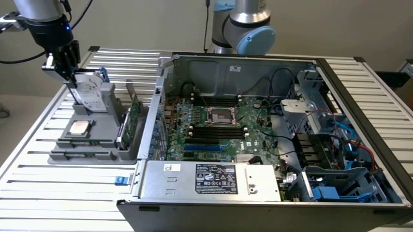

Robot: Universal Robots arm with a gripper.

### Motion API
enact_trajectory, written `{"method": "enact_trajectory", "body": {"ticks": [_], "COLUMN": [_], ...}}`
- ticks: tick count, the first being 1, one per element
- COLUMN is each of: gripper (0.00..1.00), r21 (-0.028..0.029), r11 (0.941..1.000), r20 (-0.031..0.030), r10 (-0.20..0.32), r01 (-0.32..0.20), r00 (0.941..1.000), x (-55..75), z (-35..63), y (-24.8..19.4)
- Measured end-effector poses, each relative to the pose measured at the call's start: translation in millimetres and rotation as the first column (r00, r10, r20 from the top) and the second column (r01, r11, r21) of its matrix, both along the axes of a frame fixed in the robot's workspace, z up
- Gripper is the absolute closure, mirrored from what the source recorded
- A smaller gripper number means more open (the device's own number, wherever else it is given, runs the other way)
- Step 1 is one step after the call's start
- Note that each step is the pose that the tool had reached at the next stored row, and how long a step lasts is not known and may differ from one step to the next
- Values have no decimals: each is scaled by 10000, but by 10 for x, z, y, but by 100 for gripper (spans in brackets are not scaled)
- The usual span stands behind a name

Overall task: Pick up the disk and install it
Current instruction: 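Pick up the disk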

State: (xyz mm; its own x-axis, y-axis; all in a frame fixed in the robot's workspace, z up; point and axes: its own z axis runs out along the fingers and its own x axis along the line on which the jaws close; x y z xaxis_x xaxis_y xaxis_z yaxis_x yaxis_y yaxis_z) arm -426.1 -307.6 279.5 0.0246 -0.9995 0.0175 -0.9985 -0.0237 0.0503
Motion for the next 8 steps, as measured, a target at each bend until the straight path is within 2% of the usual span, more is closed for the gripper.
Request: {"method": "enact_trajectory", "body": {"ticks": [8], "gripper": [67], "r21": [-2], "r11": [10000], "r20": [18], "r10": [2], "r01": [-2], "r00": [10000], "x": [0], "z": [0], "y": [0]}}
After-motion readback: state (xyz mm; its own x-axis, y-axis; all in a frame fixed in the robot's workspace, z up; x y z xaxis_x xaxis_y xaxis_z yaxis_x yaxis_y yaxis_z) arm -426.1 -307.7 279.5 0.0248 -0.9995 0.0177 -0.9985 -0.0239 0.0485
